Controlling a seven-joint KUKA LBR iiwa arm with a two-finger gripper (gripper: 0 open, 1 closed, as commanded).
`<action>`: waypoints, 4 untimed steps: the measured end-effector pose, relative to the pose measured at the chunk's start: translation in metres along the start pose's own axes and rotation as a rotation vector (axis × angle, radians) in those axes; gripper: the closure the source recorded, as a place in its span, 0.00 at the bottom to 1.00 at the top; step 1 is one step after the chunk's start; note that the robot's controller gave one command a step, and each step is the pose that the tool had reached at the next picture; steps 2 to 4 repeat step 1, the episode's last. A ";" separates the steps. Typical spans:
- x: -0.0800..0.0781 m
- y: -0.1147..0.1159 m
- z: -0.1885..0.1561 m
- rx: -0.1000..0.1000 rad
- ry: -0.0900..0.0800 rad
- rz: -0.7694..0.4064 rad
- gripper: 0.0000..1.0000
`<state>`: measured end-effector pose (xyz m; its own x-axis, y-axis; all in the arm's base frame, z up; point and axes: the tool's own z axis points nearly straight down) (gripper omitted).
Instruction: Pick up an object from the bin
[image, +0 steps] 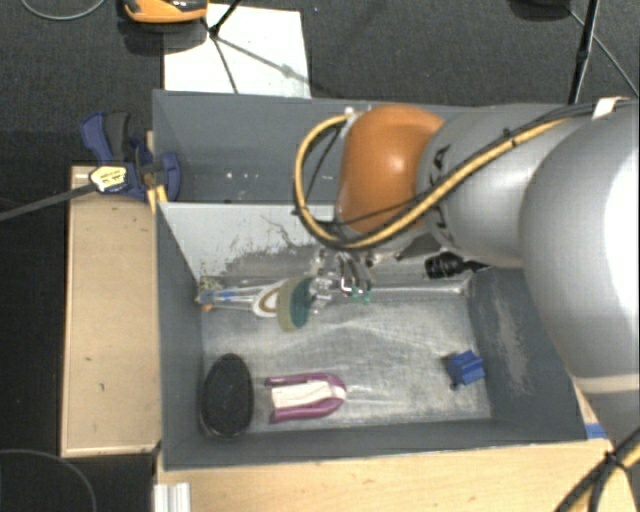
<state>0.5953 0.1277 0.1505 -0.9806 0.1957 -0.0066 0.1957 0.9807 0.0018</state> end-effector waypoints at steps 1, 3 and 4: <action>-0.001 0.000 -0.006 -0.001 -0.002 -0.004 1.00; -0.001 0.000 -0.006 -0.001 -0.002 -0.004 1.00; -0.001 0.000 -0.006 -0.001 -0.002 -0.004 1.00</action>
Offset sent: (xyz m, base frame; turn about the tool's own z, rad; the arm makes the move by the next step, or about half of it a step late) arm 0.0001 0.0000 0.0050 0.0000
